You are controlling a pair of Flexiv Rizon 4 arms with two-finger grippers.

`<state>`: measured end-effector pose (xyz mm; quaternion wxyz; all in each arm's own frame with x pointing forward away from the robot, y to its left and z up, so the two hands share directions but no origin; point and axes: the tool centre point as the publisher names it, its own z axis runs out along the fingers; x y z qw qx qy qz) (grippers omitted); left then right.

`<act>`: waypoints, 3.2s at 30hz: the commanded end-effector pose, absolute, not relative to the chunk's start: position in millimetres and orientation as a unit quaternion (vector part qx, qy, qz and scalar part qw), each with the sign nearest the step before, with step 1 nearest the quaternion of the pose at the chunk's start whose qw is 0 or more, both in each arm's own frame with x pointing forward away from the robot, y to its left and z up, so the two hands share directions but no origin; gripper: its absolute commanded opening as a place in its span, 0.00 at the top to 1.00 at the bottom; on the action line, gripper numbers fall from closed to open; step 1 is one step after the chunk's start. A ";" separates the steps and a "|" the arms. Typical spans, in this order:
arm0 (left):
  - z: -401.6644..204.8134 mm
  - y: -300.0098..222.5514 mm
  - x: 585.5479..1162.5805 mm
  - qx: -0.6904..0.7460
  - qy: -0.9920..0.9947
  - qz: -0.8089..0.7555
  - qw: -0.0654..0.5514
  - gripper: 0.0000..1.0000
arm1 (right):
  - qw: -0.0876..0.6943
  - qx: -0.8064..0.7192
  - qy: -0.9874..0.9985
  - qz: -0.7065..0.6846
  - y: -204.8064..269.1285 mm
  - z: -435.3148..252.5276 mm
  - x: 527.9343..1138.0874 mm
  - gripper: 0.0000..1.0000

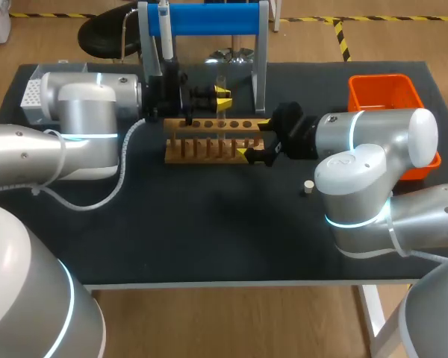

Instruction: Invert the test tube, pick up the pipette, mount the tip to pipette, aspirate from beaker and dispense into the tube, eject the tip, return the pipette, and cap with the stopper.

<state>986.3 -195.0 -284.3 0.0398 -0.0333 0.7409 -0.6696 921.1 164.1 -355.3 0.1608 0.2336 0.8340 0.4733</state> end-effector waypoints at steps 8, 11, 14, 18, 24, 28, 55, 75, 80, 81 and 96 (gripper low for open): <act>-289.6 -195.6 989.6 -0.034 0.742 -0.669 0.031 1.00 | 0.161 0.234 0.834 0.473 164.5 -355.8 921.1 0.00; -289.8 -195.7 989.6 -0.034 0.742 -0.669 0.030 1.00 | 0.161 0.234 0.834 0.473 164.5 -355.8 921.1 0.00; -290.2 -195.7 989.8 -0.034 0.742 -0.669 0.029 1.00 | 0.161 0.234 0.834 0.473 164.5 -355.8 921.1 0.00; -290.6 -195.6 989.9 -0.035 0.742 -0.669 0.030 1.00 | 0.161 0.234 0.834 0.473 164.5 -355.8 921.1 0.00; -289.7 -194.9 989.8 -0.038 0.741 -0.670 0.027 0.00 | 0.161 0.234 0.834 0.473 164.5 -355.8 921.1 0.00; -287.7 -193.7 988.9 -0.040 0.740 -0.671 0.027 0.00 | 0.161 0.234 0.834 0.473 164.5 -355.8 921.1 0.00; -223.1 -83.6 916.9 -0.148 0.794 -0.587 0.046 0.00 | 0.161 0.234 0.834 0.473 164.5 -355.8 921.1 0.00; -225.5 -41.0 919.7 -0.195 0.795 -0.569 0.076 0.00 | 0.161 0.234 0.834 0.473 164.5 -355.8 921.1 0.00; -230.9 29.7 921.8 -0.274 0.785 -0.540 0.131 0.00 | 0.161 0.234 0.834 0.473 164.5 -355.8 921.1 0.00; -232.0 40.7 921.7 -0.288 0.784 -0.533 0.135 0.00 | 0.161 0.234 0.834 0.473 164.5 -355.8 921.1 0.00; -265.4 161.1 940.5 -0.462 0.727 -0.433 0.266 0.00 | 0.161 0.234 0.834 0.473 164.5 -355.8 921.1 0.00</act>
